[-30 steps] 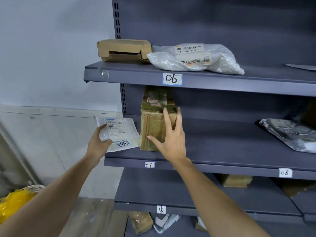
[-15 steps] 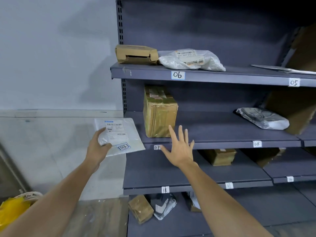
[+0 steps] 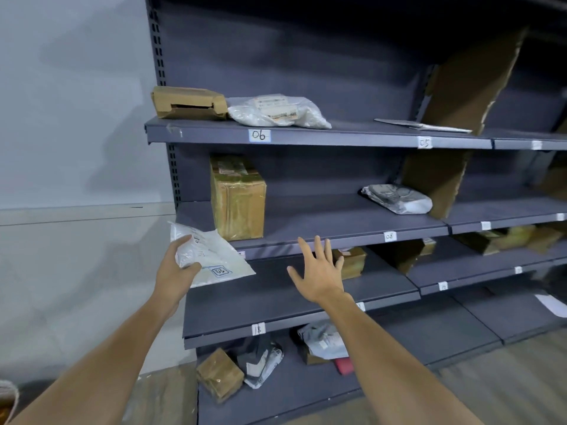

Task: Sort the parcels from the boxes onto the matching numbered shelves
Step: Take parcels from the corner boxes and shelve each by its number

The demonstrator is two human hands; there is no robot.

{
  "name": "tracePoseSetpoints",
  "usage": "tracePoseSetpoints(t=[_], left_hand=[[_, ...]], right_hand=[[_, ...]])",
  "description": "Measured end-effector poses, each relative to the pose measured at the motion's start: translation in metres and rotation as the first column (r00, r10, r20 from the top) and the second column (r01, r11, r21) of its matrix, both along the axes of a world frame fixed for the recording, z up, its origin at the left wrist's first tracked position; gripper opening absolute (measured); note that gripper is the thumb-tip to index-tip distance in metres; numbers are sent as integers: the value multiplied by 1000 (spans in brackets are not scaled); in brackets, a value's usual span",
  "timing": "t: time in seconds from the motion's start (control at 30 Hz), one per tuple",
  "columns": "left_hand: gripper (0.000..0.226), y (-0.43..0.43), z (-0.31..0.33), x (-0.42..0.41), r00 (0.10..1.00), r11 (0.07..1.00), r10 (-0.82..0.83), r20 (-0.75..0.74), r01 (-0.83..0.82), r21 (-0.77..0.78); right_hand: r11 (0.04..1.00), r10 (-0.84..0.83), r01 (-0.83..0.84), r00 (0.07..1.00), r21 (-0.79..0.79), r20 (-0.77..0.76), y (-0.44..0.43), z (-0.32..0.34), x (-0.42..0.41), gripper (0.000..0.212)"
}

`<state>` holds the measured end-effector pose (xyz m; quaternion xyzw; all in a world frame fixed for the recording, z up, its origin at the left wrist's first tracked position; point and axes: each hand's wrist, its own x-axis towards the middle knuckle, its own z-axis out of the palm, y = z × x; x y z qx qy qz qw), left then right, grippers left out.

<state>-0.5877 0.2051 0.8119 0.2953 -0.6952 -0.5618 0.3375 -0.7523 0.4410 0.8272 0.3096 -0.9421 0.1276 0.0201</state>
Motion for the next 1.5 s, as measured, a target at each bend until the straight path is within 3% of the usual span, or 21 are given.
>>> tracePoseSetpoints(t=[0.37,0.63,1.0,1.3,1.5], left_hand=[[60,75,1,8,996,997,82,-20,-82,0],[63,152,6,-42,999,1000,-23,27,24,-18],[65,296,16,-192,942,942,-329,58,332,-52],[68,404,6,-343,820,819,-567,73,571,-49],[70,477,5,-465,683,682,-730,33,730,-40]], right_hand=[[996,80,-80,997,-44,10,55,-3,-24,70],[988,96,-92,995,-121,32,133,-8,-62,68],[980,-125,132,991,-149,54,303,-13,-143,73],[905,-396,402,916,-138,65,429,-25,-218,72],[822,-558,556,829,-121,21,501,-12,-287,73]])
